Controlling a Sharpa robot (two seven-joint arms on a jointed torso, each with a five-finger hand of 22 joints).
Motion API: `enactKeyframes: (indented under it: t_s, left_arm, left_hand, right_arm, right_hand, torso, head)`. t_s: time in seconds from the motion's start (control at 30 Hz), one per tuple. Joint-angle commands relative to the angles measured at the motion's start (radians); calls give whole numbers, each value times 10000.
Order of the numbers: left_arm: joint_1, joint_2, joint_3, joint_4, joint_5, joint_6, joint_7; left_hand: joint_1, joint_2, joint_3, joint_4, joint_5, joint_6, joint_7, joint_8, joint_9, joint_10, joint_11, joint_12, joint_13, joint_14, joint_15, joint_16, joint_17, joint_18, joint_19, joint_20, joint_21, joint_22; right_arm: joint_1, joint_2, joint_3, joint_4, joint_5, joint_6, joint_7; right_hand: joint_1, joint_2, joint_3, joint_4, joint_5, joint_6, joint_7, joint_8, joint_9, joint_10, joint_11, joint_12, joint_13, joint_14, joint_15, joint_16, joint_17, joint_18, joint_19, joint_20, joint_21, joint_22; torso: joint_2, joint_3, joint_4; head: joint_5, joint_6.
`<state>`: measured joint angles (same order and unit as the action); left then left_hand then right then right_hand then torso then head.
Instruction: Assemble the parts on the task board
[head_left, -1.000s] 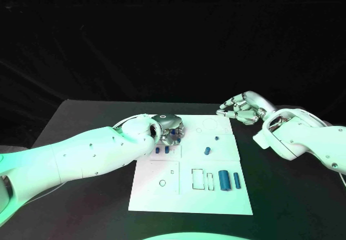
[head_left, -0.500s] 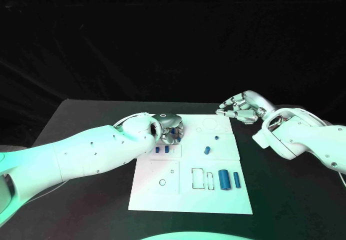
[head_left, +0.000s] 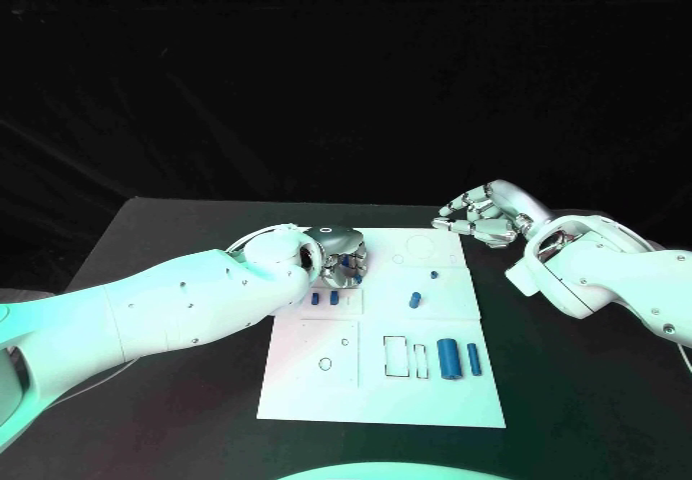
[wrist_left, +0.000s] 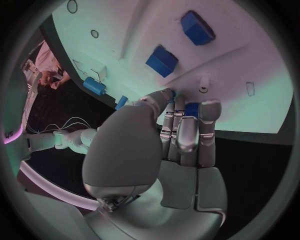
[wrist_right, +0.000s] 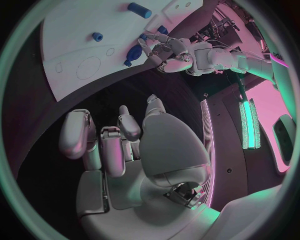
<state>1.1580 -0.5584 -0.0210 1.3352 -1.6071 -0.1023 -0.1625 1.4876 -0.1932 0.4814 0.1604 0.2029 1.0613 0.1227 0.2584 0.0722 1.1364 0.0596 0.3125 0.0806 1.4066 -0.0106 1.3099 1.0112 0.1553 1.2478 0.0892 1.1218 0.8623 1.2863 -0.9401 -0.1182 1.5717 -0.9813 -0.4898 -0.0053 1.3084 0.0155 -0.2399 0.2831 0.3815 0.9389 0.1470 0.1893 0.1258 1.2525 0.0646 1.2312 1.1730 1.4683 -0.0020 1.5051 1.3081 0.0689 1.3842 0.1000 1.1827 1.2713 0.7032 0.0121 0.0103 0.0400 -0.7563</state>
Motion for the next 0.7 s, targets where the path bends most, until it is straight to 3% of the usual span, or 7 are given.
enactKeyframes:
  t_s: [0.03, 0.33, 0.7]
  left_arm:
    - [-35, -25, -26, -2, 163, -56, 140]
    - [-35, -219, 17, 194, 318, -441, 116]
    - [-29, -871, 359, 1011, 553, -738, -29]
  left_hand:
    - [-59, 7, -10, -85, -43, 109, 7, -103, 4, 116, 25, -151, -33, 26, -23, -22, -38, -143, -17, -49, 37, 14]
    - [-82, -16, 0, -114, -42, 126, 44, -212, -8, 163, 46, -308, -62, 28, -3, -17, -59, -144, -24, -48, 54, 34]
    - [-175, -92, -36, -103, -49, 174, 80, -326, -13, 261, 68, -455, -70, 49, 17, 3, -61, -157, 13, -48, 118, 120]
  right_arm:
    - [-5, 11, 1, -1, -44, 41, 80]
    - [-6, 30, 1, -51, -44, 40, 92]
    - [-9, 33, 0, -153, -44, 35, 91]
  right_hand:
    - [16, 69, -50, -14, 35, -29, -4, 64, -11, -30, 1, -35, 5, 700, -74, -59, 1296, 199, -39, -43, -24, 12]
    - [5, 78, -63, -5, 7, -19, -7, 76, -11, -14, -2, -21, 18, 702, -76, -56, 1302, 200, -39, -44, -31, 11]
    - [5, 78, -63, -5, 7, -19, -7, 76, -11, -14, -2, -21, 18, 702, -76, -56, 1302, 200, -39, -44, -31, 11]
  torso:
    - [-1, 1, 4]
    - [-18, 0, 0]
    - [-15, 11, 27]
  head:
    - [4, 11]
    - [9, 86]
    - [47, 150]
